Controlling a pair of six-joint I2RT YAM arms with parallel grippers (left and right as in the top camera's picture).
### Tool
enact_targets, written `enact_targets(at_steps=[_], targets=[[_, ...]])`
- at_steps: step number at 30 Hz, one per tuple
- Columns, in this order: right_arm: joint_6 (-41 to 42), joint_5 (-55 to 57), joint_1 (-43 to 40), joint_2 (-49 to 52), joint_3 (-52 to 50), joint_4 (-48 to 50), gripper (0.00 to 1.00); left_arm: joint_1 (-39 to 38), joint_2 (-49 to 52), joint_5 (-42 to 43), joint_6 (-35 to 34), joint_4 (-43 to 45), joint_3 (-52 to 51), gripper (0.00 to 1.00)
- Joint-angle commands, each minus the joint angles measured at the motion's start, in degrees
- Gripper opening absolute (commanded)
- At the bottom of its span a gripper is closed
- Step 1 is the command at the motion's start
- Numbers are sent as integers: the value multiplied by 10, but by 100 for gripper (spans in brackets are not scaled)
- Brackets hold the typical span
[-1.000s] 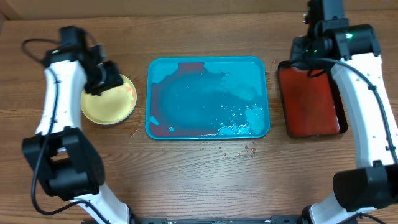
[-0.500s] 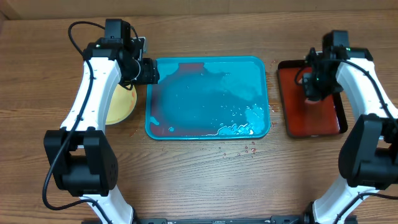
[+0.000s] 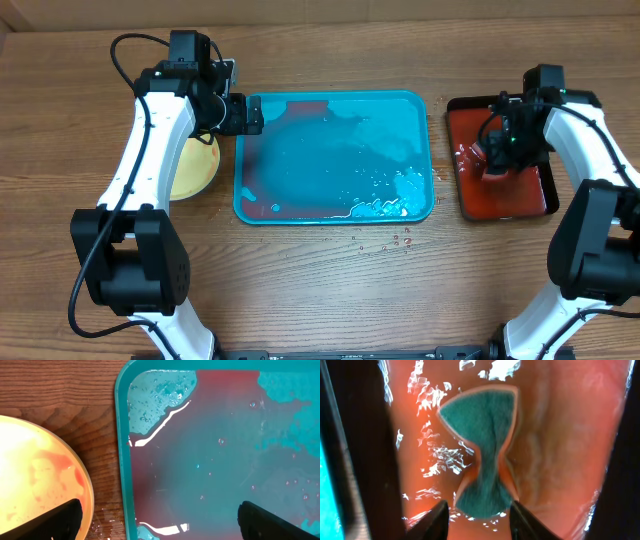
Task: Clean dirty plates on tray and stack at the side
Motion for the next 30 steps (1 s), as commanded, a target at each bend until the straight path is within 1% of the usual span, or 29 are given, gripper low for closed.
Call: enact_targets(at_steps=[1, 3, 6, 7, 8, 9, 11, 17, 20, 22, 24, 27, 30], targets=[[23, -7, 1, -54, 65, -26, 48, -1, -7, 5, 7, 0, 11, 100], [41, -7, 2, -85, 102, -57, 53, -1, -7, 5, 7, 0, 11, 100], [69, -7, 2, -140, 146, -96, 66, -1, -7, 5, 7, 0, 11, 100], [73, -7, 2, -164, 159, -108, 76, -1, -7, 5, 7, 0, 11, 100], [78, -7, 2, -186, 168, -119, 82, -1, -7, 5, 7, 0, 11, 100], [85, -7, 2, -209, 176, -130, 85, -1, -7, 5, 7, 1, 11, 100], [87, -7, 2, -260, 184, -149, 100, -1, -7, 5, 7, 0, 11, 100], [71, -23, 2, -439, 184, -194, 100, -1, -7, 5, 7, 0, 11, 100], [26, -64, 2, -525, 181, -206, 100, -1, -7, 5, 7, 0, 11, 100], [-26, -105, 2, -582, 170, -215, 100, -1, -7, 5, 7, 0, 11, 100], [-51, -131, 2, -639, 150, -219, 100, -1, -7, 5, 7, 0, 11, 100], [-49, -133, 2, -707, 109, -219, 100, -1, -7, 5, 7, 1, 11, 100], [-19, -134, 2, -750, 59, -214, 100, -1, -7, 5, 7, 0, 11, 100]])
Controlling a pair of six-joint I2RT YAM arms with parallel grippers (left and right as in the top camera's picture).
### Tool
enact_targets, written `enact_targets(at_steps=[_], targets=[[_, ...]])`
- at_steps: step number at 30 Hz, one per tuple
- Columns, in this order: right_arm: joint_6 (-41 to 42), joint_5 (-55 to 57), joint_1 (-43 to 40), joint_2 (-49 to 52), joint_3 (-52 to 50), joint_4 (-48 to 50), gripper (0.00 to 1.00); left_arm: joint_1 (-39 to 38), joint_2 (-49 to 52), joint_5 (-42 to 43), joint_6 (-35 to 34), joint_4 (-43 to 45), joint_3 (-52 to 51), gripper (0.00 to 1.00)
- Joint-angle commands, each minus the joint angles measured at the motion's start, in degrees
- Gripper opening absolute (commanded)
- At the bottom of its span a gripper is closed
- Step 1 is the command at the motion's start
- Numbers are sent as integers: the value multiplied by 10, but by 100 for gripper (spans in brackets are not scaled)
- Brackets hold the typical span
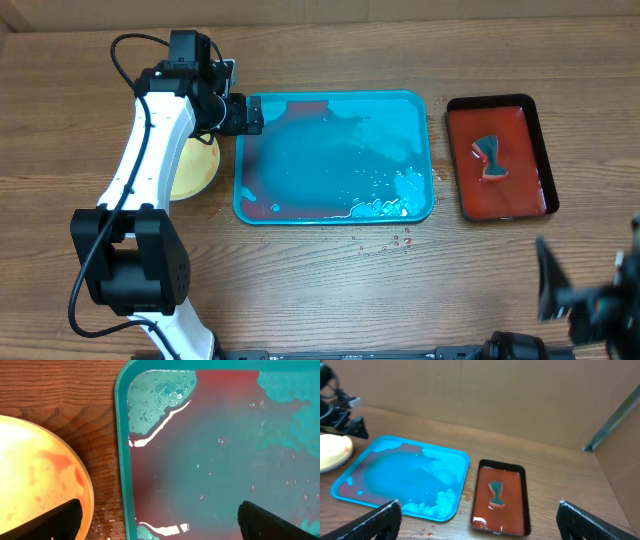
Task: Clean dirty plates on tray and stack at the side
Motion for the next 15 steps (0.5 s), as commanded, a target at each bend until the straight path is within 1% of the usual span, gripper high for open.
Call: enact_targets(at_steps=[1, 4, 7, 8, 15], targets=[[17, -20, 1, -19, -62, 8, 100, -1, -7, 5, 7, 0, 11, 100], [62, -61, 1, -25, -114, 43, 100, -1, -7, 5, 7, 0, 11, 100], [78, -160, 1, -23, -170, 137, 100, -1, -7, 5, 7, 0, 11, 100], [78, -174, 1, -22, -186, 156, 100, -1, -7, 5, 7, 0, 11, 100], [77, -157, 1, -12, -250, 181, 100, -1, -7, 5, 7, 0, 11, 100]])
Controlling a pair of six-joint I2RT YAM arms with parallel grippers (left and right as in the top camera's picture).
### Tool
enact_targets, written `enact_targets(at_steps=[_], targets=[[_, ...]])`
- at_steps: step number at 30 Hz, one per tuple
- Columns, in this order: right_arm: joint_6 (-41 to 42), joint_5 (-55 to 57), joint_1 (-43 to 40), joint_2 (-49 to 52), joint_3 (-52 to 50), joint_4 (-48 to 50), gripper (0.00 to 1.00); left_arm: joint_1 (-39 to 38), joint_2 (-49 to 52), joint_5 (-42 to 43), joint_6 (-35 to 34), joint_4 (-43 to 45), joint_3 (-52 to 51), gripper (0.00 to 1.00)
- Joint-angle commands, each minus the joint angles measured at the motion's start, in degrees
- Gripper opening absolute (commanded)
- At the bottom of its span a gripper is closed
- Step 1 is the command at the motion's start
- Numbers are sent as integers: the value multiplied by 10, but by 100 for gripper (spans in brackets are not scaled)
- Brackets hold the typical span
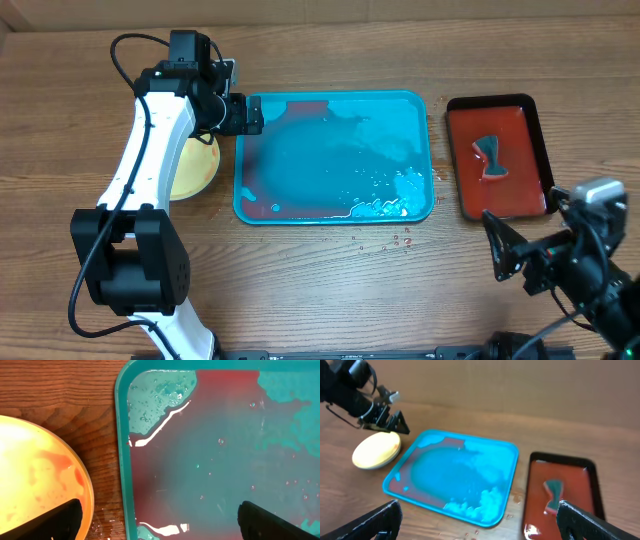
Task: Clean dirty plates on tray and stack at the side
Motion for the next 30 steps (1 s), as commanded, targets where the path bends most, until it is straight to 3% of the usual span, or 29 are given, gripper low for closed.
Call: enact_targets(at_steps=[1, 11, 21, 30], targets=[[8, -18, 1, -2, -17, 17, 100, -1, -7, 5, 7, 1, 11, 100], [4, 23, 9, -10, -86, 132, 100, -1, -7, 5, 7, 1, 10, 100], [4, 73, 48, -196, -379, 447, 100, -1, -7, 5, 7, 1, 11, 100], [5, 88, 55, -336, -576, 580, 100, -1, -7, 5, 7, 1, 11, 100]])
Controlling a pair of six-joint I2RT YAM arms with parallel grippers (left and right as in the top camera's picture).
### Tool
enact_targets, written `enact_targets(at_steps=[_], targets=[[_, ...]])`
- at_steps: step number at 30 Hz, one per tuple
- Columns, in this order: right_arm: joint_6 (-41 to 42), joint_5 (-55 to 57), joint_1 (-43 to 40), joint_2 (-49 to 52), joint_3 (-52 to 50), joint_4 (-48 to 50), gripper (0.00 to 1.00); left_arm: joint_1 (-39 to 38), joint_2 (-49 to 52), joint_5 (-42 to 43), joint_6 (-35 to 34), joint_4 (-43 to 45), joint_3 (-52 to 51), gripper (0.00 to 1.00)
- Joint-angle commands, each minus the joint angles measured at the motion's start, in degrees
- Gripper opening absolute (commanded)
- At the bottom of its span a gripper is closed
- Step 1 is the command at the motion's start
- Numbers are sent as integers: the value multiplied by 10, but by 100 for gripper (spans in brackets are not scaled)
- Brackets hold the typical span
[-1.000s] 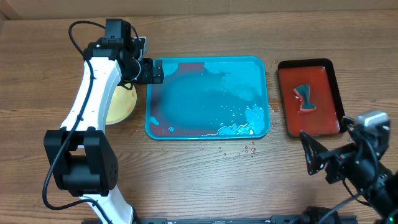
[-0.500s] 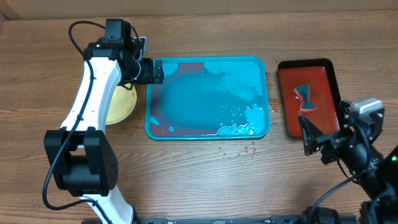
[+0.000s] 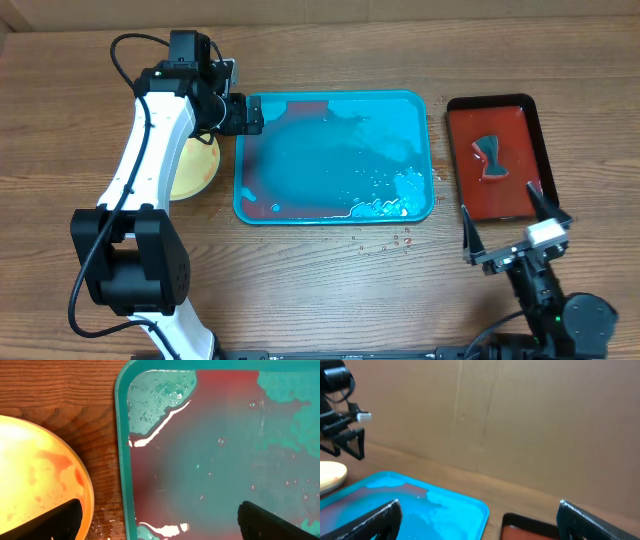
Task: Clean dirty plates on tray and stack at the side
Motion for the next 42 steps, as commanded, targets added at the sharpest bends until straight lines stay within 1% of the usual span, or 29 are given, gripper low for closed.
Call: enact_targets(at_steps=[1, 7, 15, 20, 24, 27, 42], targets=[[1, 18, 5, -32, -49, 33, 100, -1, -7, 5, 7, 0, 11, 100], [1, 43, 6, -51, -107, 79, 100, -1, -7, 5, 7, 0, 11, 100], [3, 66, 6, -51, -156, 89, 100, -1, -7, 5, 7, 0, 11, 100], [10, 74, 6, -51, -155, 56, 100, -1, -7, 5, 7, 0, 11, 100], [24, 83, 6, -51, -155, 54, 100, -1, -7, 5, 7, 0, 11, 100], [54, 81, 6, -51, -155, 56, 100, -1, -7, 5, 7, 0, 11, 100], [54, 82, 6, -51, -155, 56, 100, -1, -7, 5, 7, 0, 10, 100]])
